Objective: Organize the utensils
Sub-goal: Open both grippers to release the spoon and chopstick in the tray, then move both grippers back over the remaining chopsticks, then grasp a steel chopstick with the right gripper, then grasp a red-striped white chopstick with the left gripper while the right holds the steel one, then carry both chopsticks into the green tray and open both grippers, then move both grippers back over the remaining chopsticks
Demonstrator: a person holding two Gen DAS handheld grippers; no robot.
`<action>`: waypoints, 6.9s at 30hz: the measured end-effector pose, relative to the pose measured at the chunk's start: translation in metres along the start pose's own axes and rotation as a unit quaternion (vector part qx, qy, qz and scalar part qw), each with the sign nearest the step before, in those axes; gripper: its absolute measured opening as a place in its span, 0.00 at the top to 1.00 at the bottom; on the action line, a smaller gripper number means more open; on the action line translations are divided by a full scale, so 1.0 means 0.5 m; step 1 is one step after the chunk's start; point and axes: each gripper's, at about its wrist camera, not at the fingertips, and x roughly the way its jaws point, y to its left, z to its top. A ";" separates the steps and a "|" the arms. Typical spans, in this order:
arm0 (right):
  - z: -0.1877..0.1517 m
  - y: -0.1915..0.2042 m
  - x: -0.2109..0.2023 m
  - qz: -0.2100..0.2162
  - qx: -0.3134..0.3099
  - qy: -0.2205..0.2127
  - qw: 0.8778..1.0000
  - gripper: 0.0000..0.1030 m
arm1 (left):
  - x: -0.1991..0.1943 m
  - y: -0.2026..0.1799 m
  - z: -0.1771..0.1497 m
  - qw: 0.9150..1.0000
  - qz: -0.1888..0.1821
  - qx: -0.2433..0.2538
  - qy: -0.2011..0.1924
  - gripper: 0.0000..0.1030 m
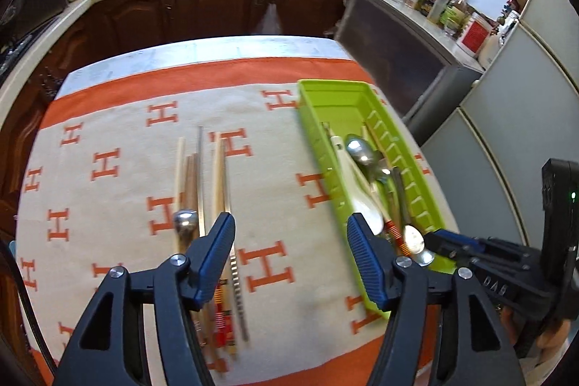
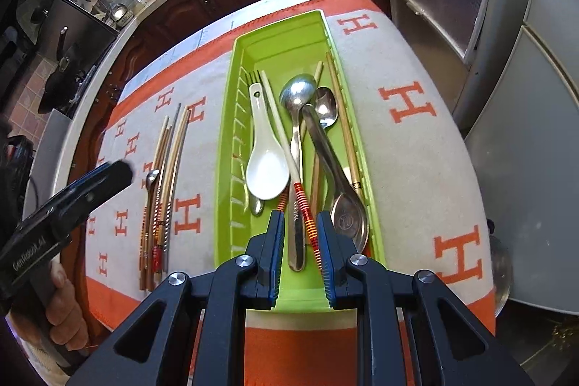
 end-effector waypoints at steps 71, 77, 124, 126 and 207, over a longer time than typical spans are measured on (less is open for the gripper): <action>0.033 0.396 0.273 -0.011 -0.082 0.110 0.990 0.90 | 0.024 0.312 -0.157 0.990 0.013 -0.125 0.061 0.72; 0.023 0.436 0.275 -0.062 -0.132 0.088 0.985 0.90 | 0.023 0.310 -0.157 0.990 0.007 -0.124 0.062 0.72; -0.038 0.320 0.217 -0.001 -0.100 0.024 0.995 0.89 | 0.142 0.187 -0.071 0.992 0.098 -0.018 0.081 0.80; -0.041 0.330 0.220 -0.009 -0.118 0.006 0.993 0.87 | 0.141 0.185 -0.075 0.992 0.100 -0.014 0.074 0.78; -0.038 0.018 -0.053 -0.003 0.067 -0.151 0.986 0.83 | -0.032 0.059 -0.062 0.998 0.045 -0.034 -0.015 0.20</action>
